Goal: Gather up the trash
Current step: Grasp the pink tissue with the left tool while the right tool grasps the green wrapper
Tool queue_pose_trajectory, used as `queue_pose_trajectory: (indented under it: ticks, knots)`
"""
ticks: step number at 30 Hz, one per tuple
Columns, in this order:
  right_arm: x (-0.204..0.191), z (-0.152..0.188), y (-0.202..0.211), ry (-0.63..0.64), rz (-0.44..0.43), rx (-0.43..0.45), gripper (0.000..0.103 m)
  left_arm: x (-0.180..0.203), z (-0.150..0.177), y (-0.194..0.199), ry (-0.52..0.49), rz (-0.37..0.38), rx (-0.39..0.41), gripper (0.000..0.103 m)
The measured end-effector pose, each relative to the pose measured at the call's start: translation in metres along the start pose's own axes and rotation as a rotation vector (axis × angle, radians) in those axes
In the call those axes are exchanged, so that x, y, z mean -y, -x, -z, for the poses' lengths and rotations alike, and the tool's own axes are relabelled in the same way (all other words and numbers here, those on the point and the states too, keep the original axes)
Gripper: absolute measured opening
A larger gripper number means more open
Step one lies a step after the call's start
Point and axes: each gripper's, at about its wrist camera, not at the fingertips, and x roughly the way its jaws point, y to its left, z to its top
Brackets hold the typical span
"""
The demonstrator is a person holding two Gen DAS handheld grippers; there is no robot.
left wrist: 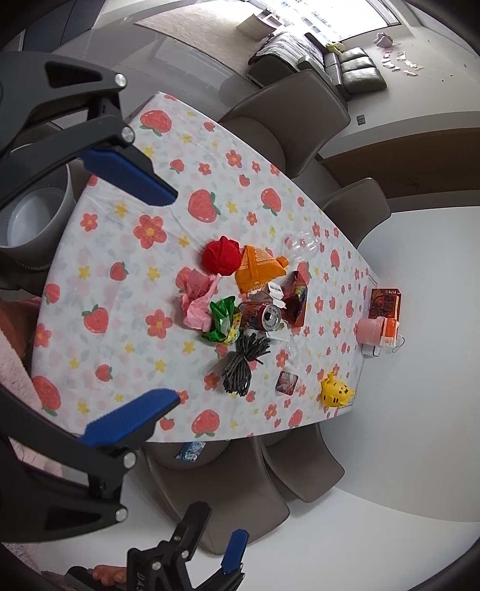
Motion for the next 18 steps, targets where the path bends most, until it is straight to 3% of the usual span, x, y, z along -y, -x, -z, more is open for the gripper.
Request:
queue_pose_trajectory:
  ticks: [6, 11, 18]
  knots:
    - [0.000, -0.007, -0.032, 0.019, 0.002, -0.019, 0.096, -0.006, -0.008, -0.032, 0.008, -0.013, -0.032, 0.099]
    - [-0.004, -0.012, -0.081, 0.063, -0.008, -0.040, 0.095, -0.008, -0.009, -0.078, 0.006, -0.038, -0.056, 0.099]
    - [-0.009, -0.016, -0.174, 0.128, -0.029, -0.082, 0.083, -0.013, -0.014, -0.165, 0.028, -0.071, -0.084, 0.099]
